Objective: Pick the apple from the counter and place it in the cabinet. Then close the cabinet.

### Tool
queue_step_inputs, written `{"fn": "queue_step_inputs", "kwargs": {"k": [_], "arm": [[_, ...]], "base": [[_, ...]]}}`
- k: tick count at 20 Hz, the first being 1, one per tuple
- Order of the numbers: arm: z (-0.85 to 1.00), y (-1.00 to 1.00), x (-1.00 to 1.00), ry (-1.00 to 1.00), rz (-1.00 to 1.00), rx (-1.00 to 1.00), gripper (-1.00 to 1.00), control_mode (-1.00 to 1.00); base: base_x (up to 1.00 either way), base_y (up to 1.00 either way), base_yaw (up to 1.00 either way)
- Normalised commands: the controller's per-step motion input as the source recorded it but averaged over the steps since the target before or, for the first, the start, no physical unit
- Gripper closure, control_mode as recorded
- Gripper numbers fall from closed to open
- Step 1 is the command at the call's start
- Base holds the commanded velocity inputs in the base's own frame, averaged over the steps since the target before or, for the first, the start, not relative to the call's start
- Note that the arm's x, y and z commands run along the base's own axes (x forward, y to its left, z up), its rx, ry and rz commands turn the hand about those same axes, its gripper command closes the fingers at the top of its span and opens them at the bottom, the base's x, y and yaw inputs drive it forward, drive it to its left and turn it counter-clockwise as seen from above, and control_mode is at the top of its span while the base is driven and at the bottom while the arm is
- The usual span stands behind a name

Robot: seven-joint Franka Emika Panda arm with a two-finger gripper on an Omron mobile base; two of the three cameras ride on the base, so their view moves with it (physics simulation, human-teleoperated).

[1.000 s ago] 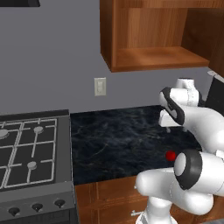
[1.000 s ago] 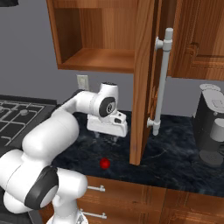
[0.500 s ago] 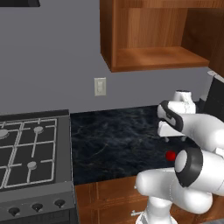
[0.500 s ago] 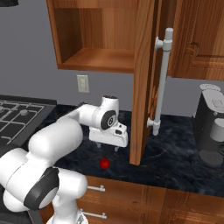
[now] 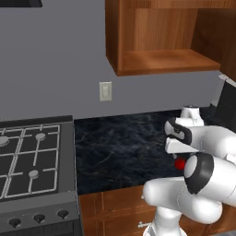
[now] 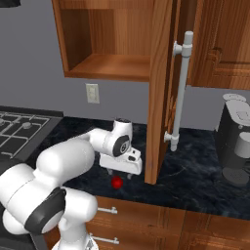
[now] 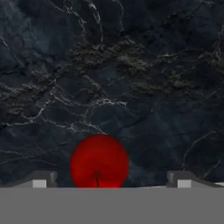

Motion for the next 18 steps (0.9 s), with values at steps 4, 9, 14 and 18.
{"fn": "queue_step_inputs", "kwargs": {"k": [4,9,14,18], "arm": [[-0.39,0.03,-0.29,0.0,0.0,0.0,-1.0,-1.0],[-0.37,0.11,-0.33,0.0,0.0,0.0,-1.0,-1.0],[-0.34,0.07,-0.04,0.0,0.0,0.0,-1.0,-1.0],[-0.25,0.0,0.4,0.0,-0.01,0.0,-1.0,-1.0]], "base": [[0.0,0.0,0.0],[0.0,0.0,0.0],[0.0,0.0,0.0],[0.0,0.0,0.0]]}}
